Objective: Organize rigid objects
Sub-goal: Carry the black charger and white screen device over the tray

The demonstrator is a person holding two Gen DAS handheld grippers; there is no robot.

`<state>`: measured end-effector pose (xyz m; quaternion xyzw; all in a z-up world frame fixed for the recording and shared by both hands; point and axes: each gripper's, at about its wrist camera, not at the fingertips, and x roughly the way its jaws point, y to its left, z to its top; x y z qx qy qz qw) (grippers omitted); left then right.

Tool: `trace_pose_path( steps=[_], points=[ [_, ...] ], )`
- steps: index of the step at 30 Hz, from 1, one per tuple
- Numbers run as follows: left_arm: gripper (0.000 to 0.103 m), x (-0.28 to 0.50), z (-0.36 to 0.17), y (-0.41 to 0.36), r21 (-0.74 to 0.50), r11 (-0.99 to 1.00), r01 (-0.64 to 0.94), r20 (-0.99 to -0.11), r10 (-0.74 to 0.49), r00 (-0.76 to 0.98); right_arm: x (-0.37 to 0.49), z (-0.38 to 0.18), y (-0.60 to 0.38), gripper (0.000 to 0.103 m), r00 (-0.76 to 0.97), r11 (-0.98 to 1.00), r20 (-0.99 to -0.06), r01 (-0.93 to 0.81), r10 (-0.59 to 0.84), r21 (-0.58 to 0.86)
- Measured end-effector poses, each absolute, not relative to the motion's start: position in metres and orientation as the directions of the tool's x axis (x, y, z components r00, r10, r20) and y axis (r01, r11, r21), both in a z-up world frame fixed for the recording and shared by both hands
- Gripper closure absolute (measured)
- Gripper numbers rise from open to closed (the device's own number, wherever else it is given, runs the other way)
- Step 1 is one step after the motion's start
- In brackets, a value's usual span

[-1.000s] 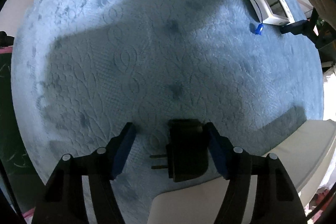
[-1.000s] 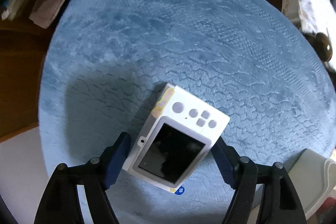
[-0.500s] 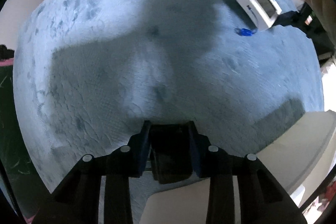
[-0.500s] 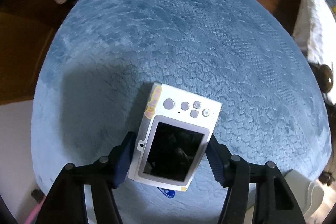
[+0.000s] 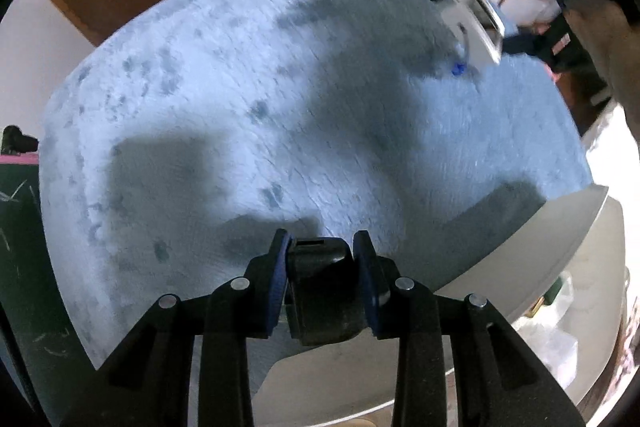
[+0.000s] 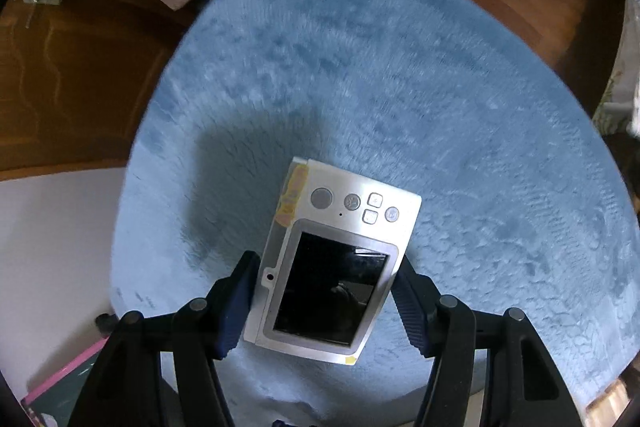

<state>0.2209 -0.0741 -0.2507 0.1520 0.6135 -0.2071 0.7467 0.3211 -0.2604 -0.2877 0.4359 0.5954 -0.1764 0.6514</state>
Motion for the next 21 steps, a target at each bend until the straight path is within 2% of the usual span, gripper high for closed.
trace_pose_path(
  steps=[8,14,21],
  points=[
    [0.069,0.246,-0.200,-0.037,-0.088,0.915,0.393,-0.942,-0.205,0.267,0.291,-0.251,-0.275,0.038,0.300,0.657,-0.889,0.599,0.346,0.458],
    [0.069,0.229,-0.150,-0.027,-0.114,0.930,0.349,-0.912,-0.238,0.335,0.263,-0.206,-0.262,0.038,0.351,0.728,-0.847,0.440,0.399,0.526],
    [0.069,0.176,-0.107,-0.023,-0.114,0.926,0.359,-0.889,-0.257,0.379,0.199,-0.153,-0.238,0.038,0.377,0.833,-0.829,0.210,0.413,0.511]
  ],
)
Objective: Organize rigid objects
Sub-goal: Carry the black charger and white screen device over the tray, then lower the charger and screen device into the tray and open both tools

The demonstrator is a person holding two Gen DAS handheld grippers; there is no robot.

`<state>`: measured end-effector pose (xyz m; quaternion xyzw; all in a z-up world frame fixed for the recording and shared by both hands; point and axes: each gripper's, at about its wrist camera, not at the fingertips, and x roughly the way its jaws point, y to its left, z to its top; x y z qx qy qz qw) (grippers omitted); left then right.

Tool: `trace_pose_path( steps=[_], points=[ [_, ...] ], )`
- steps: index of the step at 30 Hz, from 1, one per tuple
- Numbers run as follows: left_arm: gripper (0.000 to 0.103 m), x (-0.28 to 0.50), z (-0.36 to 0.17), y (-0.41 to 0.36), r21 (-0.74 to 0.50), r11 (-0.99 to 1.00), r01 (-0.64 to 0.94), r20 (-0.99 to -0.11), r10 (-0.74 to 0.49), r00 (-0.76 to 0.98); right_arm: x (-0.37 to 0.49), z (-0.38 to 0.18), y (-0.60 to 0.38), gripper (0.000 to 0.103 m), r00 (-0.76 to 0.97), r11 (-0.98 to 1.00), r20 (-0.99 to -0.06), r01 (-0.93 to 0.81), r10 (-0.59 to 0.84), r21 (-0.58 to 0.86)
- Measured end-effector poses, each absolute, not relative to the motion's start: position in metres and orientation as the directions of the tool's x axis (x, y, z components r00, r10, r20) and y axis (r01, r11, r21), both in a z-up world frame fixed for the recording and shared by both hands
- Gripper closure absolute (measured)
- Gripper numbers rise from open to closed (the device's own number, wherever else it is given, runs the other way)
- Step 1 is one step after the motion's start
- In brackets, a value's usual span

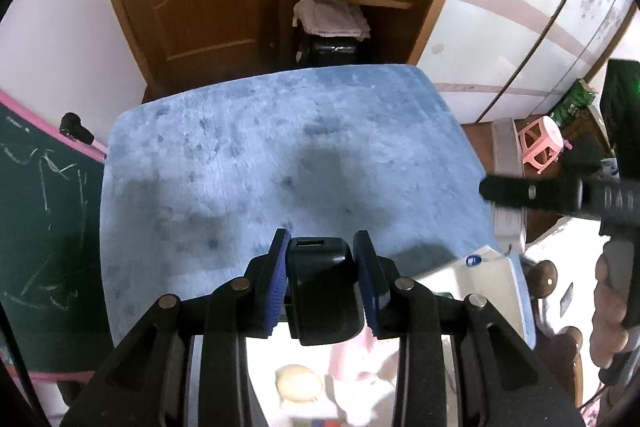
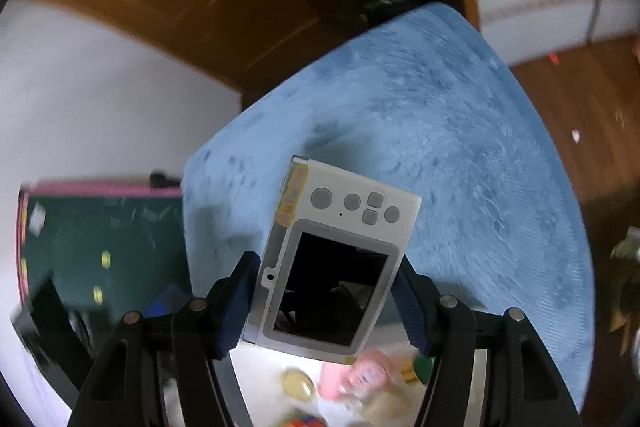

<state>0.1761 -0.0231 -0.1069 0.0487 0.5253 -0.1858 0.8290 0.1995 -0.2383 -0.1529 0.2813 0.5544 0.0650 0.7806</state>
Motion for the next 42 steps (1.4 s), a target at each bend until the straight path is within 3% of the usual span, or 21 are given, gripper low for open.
trace_pose_path(
  steps=[7,17,32,39,42],
  points=[
    [0.069,0.126,-0.107,-0.021,-0.125,0.938,0.323,-0.882,-0.254,0.397,0.121,-0.143,-0.221,0.038,0.353,0.904,-0.853,0.047,0.384,0.426],
    [0.069,0.084,-0.167,-0.013,-0.094,0.959,0.266,-0.914,-0.189,0.359,0.041,-0.181,-0.187,0.038,0.332,0.931,-0.873,-0.051,0.357,0.361],
    [0.068,0.092,-0.232,-0.002,-0.066,0.976,0.208,-0.943,-0.129,0.307,0.021,-0.241,-0.127,0.038,0.295,0.912,-0.864,-0.158,0.409,0.378],
    [0.068,0.096,-0.240,-0.007,-0.037,0.978,0.207,-0.948,-0.100,0.304,0.023,-0.250,-0.128,0.044,0.281,0.911,-0.868,-0.166,0.410,0.377],
    [0.054,0.094,-0.238,-0.011,-0.028,0.976,0.215,-0.950,-0.093,0.298,0.021,-0.244,-0.128,0.044,0.290,0.908,-0.861,-0.183,0.417,0.378]
  ],
)
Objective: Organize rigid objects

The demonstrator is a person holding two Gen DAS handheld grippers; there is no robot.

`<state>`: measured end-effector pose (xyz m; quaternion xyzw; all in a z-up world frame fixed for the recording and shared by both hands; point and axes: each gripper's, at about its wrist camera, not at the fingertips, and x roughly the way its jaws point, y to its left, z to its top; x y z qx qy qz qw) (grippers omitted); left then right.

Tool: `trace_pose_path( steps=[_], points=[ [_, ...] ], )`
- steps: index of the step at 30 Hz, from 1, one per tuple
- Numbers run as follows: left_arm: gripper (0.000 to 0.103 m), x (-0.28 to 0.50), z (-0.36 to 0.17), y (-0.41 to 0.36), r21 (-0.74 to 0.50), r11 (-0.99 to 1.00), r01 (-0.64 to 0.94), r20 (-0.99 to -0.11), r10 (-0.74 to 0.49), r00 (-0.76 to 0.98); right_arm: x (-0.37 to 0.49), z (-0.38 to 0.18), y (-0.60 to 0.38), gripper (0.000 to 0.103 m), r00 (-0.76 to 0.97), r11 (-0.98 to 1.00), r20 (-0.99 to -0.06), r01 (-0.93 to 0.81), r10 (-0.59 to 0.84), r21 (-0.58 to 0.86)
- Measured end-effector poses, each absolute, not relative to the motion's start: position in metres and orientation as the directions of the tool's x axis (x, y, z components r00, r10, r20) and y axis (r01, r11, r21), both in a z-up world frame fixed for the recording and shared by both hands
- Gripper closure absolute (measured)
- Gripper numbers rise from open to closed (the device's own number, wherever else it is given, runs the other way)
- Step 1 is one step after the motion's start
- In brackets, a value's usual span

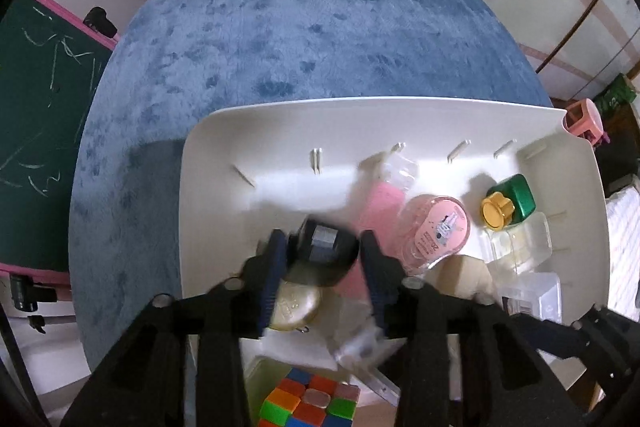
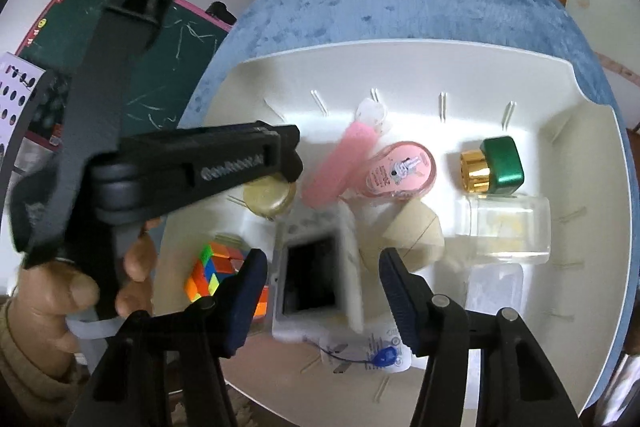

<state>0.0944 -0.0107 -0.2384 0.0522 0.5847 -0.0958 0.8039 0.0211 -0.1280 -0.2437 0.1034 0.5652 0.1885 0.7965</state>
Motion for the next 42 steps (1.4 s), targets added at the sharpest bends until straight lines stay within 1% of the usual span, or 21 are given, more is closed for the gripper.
trace_pose_path(
  steps=[2,4,5,10,16,26,34,36,37,38,42],
  points=[
    [0.033,0.092,-0.234,-0.012,-0.020,0.977,0.214,-0.946,-0.088,0.312,0.020,-0.238,-0.129,0.039,0.307,0.913,-0.861,-0.194,0.405,0.360],
    [0.025,0.089,-0.227,-0.013,-0.004,0.978,0.210,-0.936,-0.077,0.343,0.018,-0.232,-0.130,0.038,0.326,0.918,-0.861,-0.206,0.391,0.340],
    [0.024,0.087,-0.224,-0.014,0.002,0.978,0.210,-0.933,-0.074,0.353,0.016,-0.229,-0.131,0.038,0.333,0.920,-0.861,-0.209,0.385,0.330],
    [0.024,0.079,-0.211,-0.017,0.002,0.976,0.217,-0.931,-0.077,0.356,0.009,-0.214,-0.140,0.038,0.370,0.930,-0.857,-0.213,0.360,0.299],
    [0.024,0.062,-0.190,-0.017,-0.029,0.975,0.219,-0.929,-0.107,0.353,0.000,-0.194,-0.150,0.038,0.417,0.940,-0.846,-0.215,0.333,0.264],
    [0.024,0.036,-0.144,-0.012,-0.063,0.979,0.195,-0.926,-0.130,0.354,-0.021,-0.157,-0.171,0.038,0.487,0.956,-0.823,-0.154,0.293,0.250],
    [0.024,0.016,-0.100,-0.007,-0.061,0.984,0.168,-0.892,-0.129,0.433,-0.033,-0.125,-0.188,0.037,0.536,0.966,-0.806,-0.086,0.252,0.244],
    [0.024,0.012,-0.090,-0.005,-0.065,0.985,0.157,-0.884,-0.130,0.450,-0.034,-0.116,-0.193,0.035,0.543,0.966,-0.803,-0.066,0.247,0.252],
    [0.024,0.010,-0.085,-0.005,-0.066,0.986,0.154,-0.879,-0.130,0.459,-0.035,-0.110,-0.195,0.031,0.550,0.965,-0.799,-0.054,0.244,0.257],
    [0.024,0.008,-0.081,-0.004,-0.063,0.987,0.150,-0.874,-0.128,0.469,-0.037,-0.106,-0.195,0.030,0.557,0.966,-0.796,-0.044,0.237,0.256],
    [0.024,0.001,-0.064,-0.003,-0.047,0.990,0.136,-0.858,-0.109,0.502,-0.041,-0.084,-0.196,0.029,0.595,0.975,-0.780,-0.021,0.191,0.222]
  ],
)
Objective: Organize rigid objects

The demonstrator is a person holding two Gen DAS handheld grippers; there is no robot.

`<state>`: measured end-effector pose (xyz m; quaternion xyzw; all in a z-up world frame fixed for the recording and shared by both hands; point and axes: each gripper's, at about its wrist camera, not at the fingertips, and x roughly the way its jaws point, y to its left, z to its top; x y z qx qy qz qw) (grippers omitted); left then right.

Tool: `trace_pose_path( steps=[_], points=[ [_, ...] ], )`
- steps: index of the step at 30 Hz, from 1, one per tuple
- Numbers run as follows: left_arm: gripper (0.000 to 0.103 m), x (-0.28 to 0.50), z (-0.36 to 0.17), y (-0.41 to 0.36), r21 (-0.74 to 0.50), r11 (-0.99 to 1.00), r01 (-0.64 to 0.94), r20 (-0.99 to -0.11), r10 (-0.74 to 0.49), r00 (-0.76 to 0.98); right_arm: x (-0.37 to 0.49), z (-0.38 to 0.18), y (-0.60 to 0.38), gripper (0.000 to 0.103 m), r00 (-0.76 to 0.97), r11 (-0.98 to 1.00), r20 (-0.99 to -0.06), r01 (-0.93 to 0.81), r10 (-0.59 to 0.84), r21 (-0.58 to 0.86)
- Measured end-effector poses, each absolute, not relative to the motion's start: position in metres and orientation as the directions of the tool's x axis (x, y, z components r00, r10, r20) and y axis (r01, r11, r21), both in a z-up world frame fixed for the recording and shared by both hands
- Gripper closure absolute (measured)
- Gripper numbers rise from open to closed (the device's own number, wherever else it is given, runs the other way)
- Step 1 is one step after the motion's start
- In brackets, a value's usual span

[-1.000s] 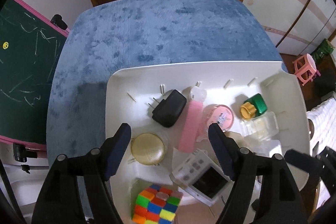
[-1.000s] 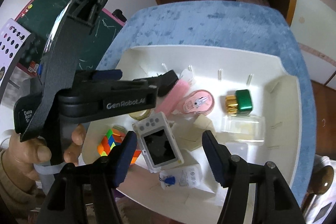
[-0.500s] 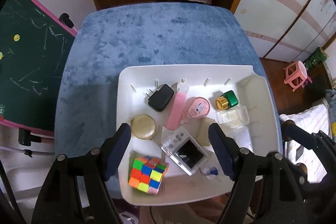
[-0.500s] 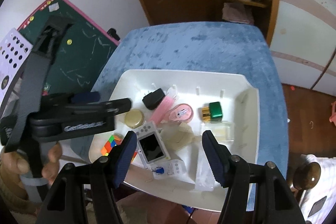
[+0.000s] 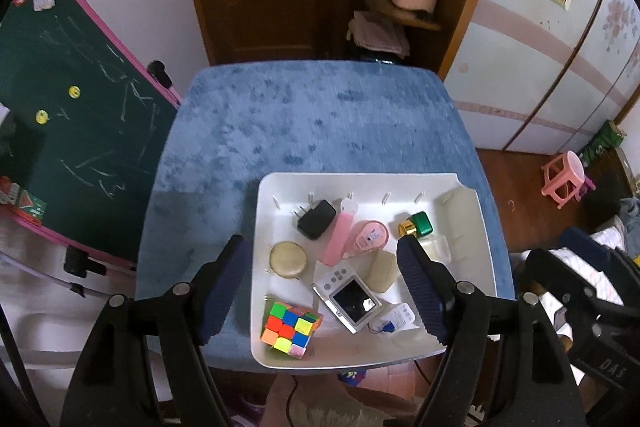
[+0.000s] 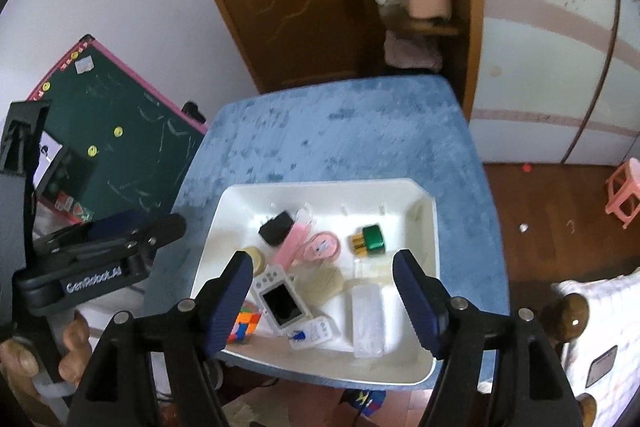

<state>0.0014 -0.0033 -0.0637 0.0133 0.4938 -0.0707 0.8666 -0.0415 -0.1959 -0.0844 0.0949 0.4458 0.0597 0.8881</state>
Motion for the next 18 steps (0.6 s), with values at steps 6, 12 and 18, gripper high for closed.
trace_pose_path(
  steps=[6,12,18],
  points=[
    [0.024,-0.006,-0.044,-0.001,-0.027,0.993,0.119,-0.846,-0.086,0.526,-0.042,-0.058,-0.198,0.024,0.634,0.976,-0.758,0.027,0.151,0.217],
    [0.024,-0.018,-0.027,0.000,0.024,0.994,0.107,-0.811,-0.044,0.583,-0.048,-0.037,-0.193,0.022,0.660,0.982,-0.745,0.063,0.095,0.180],
    [0.024,-0.024,-0.017,0.002,0.038,0.994,0.100,-0.793,-0.031,0.609,-0.055,-0.024,-0.182,0.022,0.682,0.988,-0.730,0.070,0.054,0.139]
  ],
)
